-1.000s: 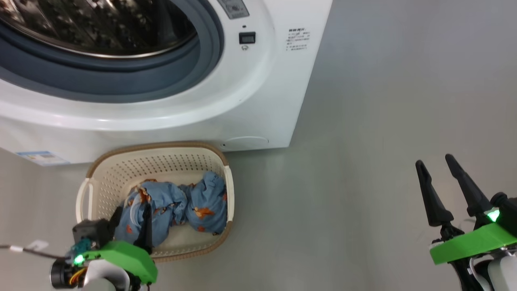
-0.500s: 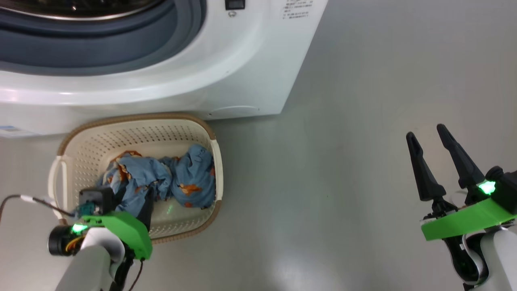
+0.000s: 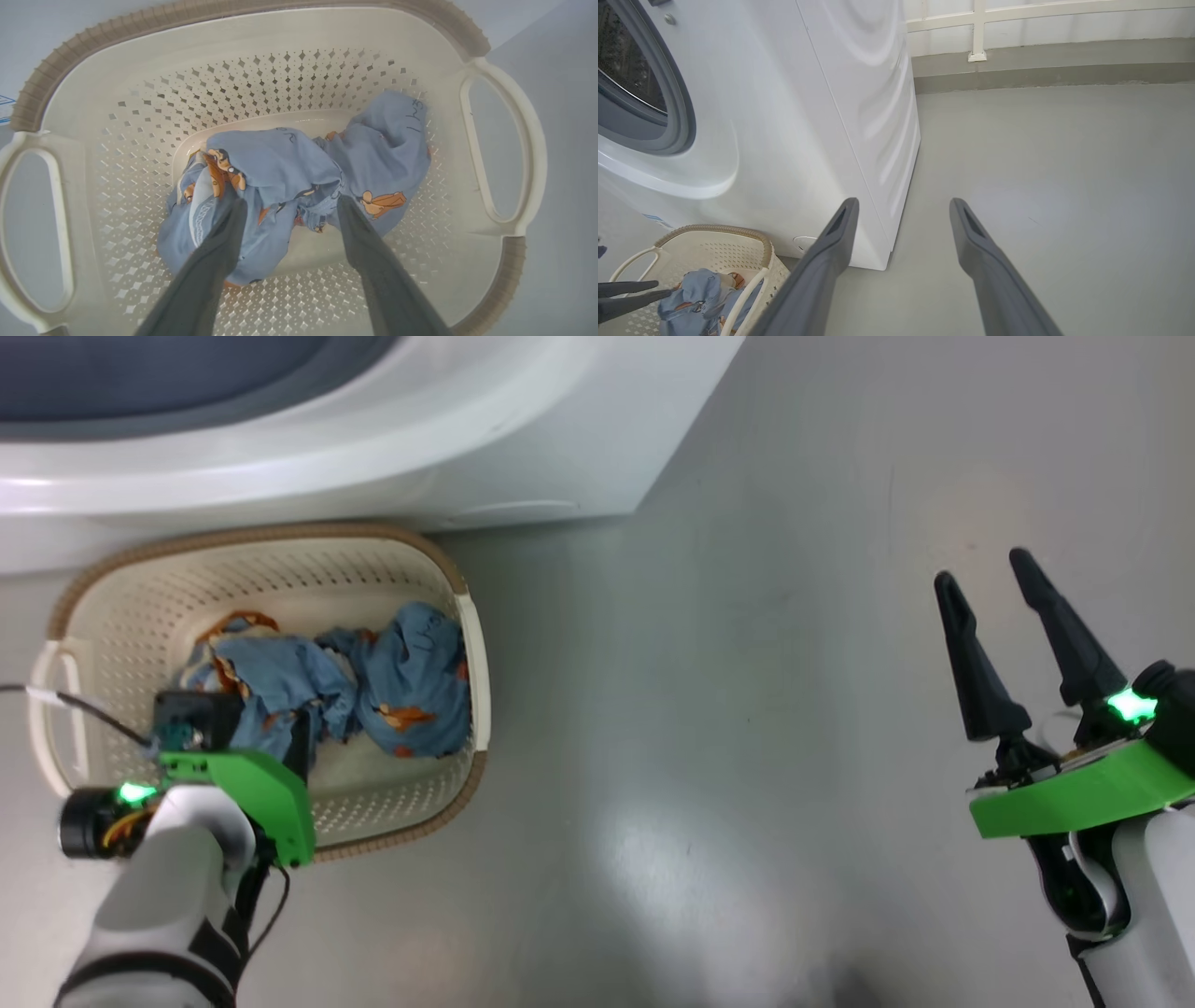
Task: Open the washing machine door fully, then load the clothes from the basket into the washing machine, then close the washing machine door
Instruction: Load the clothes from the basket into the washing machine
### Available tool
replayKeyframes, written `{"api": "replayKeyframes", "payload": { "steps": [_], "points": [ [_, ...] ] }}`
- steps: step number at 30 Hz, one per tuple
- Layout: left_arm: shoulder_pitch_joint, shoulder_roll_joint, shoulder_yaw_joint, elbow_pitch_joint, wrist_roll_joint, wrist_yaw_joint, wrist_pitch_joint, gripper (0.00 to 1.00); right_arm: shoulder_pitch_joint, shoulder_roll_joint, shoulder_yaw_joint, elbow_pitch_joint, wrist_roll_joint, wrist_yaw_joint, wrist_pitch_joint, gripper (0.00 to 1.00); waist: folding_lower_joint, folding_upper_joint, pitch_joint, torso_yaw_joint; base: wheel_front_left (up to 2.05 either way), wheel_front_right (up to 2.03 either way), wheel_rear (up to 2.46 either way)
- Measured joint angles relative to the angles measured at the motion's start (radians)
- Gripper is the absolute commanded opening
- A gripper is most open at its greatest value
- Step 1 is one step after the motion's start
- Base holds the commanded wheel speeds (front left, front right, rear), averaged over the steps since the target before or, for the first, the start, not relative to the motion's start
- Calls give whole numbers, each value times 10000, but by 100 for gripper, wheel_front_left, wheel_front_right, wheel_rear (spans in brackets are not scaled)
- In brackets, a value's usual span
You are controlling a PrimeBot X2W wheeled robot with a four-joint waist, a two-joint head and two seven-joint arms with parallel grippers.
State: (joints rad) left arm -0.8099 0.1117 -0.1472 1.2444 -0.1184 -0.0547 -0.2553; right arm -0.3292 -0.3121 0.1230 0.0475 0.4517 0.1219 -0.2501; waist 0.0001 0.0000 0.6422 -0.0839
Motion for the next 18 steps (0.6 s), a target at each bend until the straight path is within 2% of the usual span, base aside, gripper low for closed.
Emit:
{"api": "replayKeyframes", "payload": {
  "steps": [12, 18],
  "points": [
    [-1030, 370, -111, 431, 2, 610, 460, 100, -416, -31, 36, -328, 2, 0, -69, 100, -1, 0, 950, -172, 0, 0, 0],
    [-1381, 606, -213, 472, 2, 830, 1039, 100, -496, -58, 205, -529, 13, 0, -69, 100, 0, 0, 1410, -271, 0, 0, 0]
  ]
}}
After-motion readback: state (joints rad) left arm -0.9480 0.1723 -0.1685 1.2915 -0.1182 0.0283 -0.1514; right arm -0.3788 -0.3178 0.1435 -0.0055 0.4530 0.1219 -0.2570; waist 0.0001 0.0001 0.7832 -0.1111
